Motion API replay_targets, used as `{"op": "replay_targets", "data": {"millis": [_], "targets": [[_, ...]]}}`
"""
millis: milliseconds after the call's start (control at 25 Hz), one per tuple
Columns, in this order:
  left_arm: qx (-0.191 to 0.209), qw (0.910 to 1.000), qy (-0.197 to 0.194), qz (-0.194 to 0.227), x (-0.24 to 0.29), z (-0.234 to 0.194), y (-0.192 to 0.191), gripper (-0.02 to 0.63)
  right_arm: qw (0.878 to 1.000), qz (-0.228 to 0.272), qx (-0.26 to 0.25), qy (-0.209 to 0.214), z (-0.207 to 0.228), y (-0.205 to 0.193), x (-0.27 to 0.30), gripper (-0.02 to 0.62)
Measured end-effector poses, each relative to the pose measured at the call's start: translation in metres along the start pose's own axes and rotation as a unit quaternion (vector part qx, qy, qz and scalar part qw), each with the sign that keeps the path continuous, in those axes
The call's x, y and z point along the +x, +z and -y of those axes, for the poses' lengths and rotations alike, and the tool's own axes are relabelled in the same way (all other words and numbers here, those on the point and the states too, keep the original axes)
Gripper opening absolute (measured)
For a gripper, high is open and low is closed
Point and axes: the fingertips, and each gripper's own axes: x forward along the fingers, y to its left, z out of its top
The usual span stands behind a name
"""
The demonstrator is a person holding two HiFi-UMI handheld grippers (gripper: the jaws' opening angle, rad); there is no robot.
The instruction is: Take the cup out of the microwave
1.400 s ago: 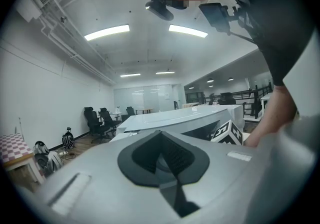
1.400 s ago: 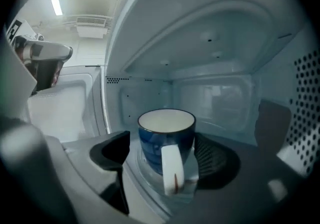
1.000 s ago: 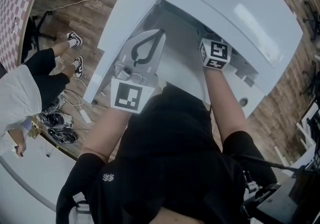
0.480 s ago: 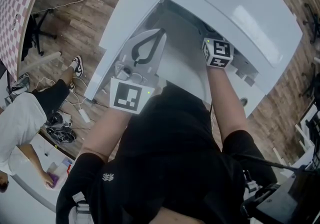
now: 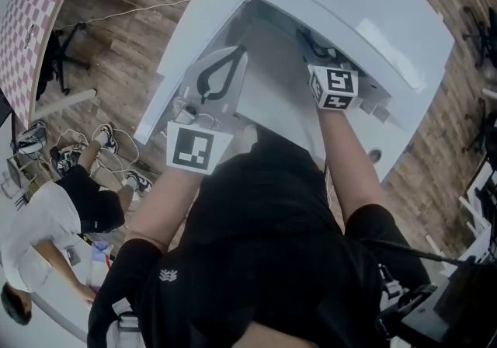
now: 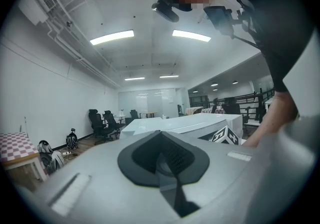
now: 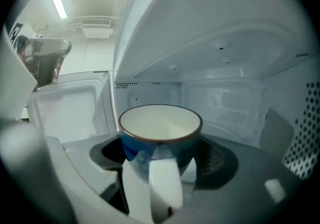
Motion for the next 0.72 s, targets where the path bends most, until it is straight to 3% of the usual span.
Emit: {"op": "replay_targets", "data": {"millis": [360,720], "targets": [[0.013,0.9996,0.025,0.005,-0.041,-0.008,0.022,0.006,0.999,-0.009,0.0,0.031,-0.032,-0.002,-0.034,0.393],[0.022,0.9991,0.033,0.016,-0.077,0.006,0.037,0.006,0.999,-0.003,0.002,0.035,-0.046,0.012,-0.077,0.393]]}}
